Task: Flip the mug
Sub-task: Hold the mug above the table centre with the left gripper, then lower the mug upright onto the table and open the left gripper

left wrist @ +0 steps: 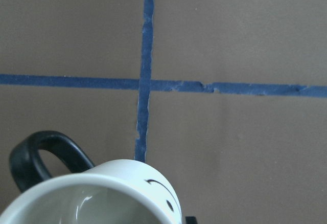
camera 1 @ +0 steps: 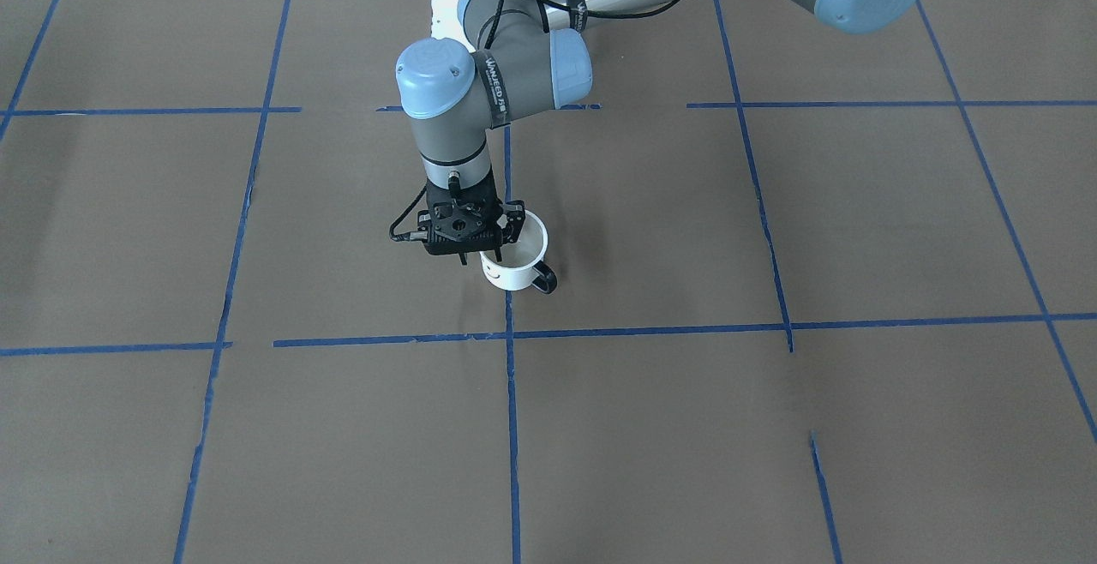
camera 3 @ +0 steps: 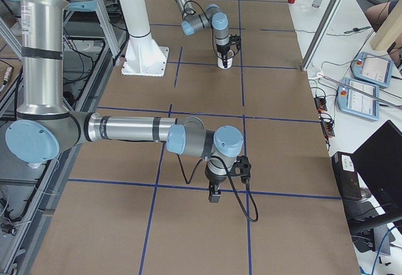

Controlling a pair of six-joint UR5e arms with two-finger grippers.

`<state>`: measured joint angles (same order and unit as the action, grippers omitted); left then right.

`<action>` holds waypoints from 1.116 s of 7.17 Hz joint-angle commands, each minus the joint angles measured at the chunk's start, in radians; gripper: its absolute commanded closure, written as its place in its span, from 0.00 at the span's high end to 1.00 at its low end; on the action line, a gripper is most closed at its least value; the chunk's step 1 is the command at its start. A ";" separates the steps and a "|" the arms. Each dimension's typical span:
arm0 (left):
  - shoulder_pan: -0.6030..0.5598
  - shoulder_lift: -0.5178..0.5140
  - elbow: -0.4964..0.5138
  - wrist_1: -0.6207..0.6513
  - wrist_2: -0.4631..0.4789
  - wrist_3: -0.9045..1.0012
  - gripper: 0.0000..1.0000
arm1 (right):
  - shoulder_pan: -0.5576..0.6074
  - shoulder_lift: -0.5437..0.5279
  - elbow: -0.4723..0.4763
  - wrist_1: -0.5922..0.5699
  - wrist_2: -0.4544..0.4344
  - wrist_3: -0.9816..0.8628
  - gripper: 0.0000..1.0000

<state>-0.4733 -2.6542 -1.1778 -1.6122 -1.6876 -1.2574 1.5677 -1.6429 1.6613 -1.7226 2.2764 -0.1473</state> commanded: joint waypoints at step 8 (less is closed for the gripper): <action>-0.420 0.416 -0.575 0.270 -0.246 0.561 1.00 | 0.000 0.000 0.000 0.000 0.000 0.000 1.00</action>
<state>-0.7988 -2.3947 -1.6479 -1.3438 -1.8846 -0.8399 1.5678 -1.6429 1.6613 -1.7226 2.2764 -0.1473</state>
